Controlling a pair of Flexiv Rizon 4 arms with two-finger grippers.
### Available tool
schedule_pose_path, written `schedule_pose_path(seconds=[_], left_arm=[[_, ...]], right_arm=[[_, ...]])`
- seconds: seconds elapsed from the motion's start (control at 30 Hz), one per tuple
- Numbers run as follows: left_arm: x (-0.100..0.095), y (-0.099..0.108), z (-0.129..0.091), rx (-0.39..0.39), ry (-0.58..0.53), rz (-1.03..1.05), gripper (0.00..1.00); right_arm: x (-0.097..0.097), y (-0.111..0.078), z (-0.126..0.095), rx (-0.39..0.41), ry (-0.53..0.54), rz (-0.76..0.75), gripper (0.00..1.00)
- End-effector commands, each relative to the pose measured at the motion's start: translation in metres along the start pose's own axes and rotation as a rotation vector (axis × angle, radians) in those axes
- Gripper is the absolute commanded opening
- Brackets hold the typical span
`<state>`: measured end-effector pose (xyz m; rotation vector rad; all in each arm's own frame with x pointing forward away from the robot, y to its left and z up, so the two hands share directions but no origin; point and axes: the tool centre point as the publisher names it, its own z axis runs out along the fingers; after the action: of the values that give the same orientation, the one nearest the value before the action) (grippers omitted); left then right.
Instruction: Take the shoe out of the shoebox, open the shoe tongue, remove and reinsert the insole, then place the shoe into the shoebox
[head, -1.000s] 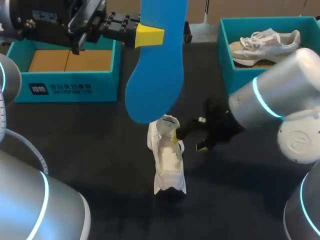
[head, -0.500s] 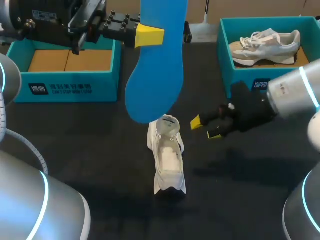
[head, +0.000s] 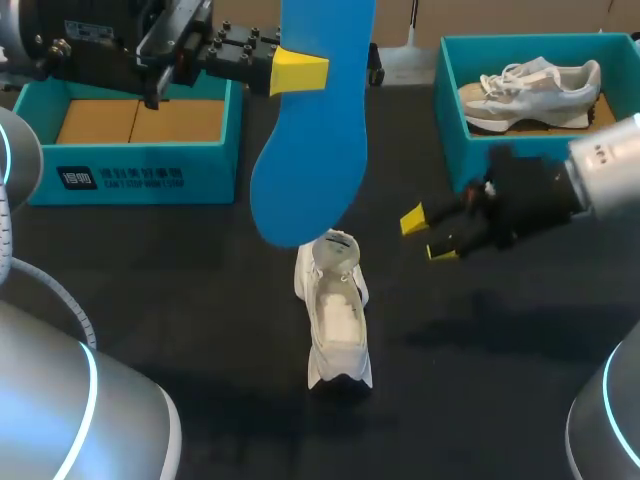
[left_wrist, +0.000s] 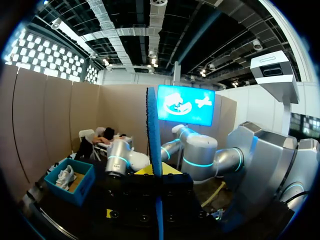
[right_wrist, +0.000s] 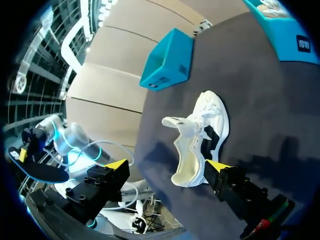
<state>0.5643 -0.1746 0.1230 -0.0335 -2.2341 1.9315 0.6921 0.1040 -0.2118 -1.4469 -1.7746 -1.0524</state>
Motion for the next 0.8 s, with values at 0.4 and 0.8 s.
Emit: schedule_pose_path(seconds=[0.4, 0.8], left_arm=[[-0.001, 0.0, 0.0, -0.002, 0.0, 0.0, 0.0], [-0.055, 0.023, 0.008, 0.215, -0.101, 0.408, 0.0]], right_arm=[[0.006, 0.014, -0.034, 0.004, 0.107, -0.003, 1.0], [0.006, 0.014, -0.034, 0.004, 0.107, -0.003, 1.0]])
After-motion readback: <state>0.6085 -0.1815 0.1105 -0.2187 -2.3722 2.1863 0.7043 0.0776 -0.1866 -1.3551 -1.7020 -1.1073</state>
